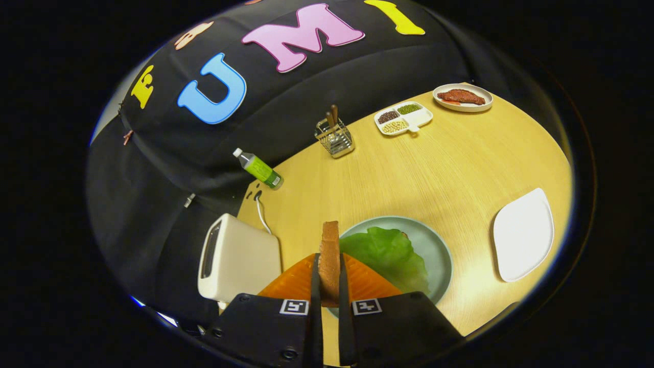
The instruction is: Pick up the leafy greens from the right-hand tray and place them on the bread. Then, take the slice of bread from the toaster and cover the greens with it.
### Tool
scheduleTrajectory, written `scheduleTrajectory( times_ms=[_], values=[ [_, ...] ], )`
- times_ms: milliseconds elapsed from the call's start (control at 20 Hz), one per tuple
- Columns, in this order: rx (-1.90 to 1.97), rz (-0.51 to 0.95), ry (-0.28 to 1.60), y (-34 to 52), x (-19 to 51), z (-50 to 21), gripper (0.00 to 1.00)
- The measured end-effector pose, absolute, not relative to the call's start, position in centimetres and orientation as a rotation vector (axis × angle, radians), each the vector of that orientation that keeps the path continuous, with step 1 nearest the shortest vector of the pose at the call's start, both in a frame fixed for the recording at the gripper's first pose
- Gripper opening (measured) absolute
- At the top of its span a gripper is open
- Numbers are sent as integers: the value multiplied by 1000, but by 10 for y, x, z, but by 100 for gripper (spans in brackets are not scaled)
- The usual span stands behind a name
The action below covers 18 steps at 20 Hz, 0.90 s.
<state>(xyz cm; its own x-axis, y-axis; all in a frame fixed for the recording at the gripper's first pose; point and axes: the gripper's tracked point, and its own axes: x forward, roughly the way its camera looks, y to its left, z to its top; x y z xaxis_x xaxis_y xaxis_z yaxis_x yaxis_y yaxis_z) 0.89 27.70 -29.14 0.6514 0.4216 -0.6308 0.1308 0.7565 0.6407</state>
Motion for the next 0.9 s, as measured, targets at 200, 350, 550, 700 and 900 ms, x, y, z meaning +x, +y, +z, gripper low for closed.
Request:
scheduleTrajectory(
  times_ms=[200,350,550,700,900],
  values=[
    [656,149,928,261,4,-332,17],
    [579,158,952,255,3,-348,17],
    [458,138,954,245,2,-358,33],
    [357,126,952,235,2,-365,56],
    [295,122,935,224,8,-360,86]
  ],
)
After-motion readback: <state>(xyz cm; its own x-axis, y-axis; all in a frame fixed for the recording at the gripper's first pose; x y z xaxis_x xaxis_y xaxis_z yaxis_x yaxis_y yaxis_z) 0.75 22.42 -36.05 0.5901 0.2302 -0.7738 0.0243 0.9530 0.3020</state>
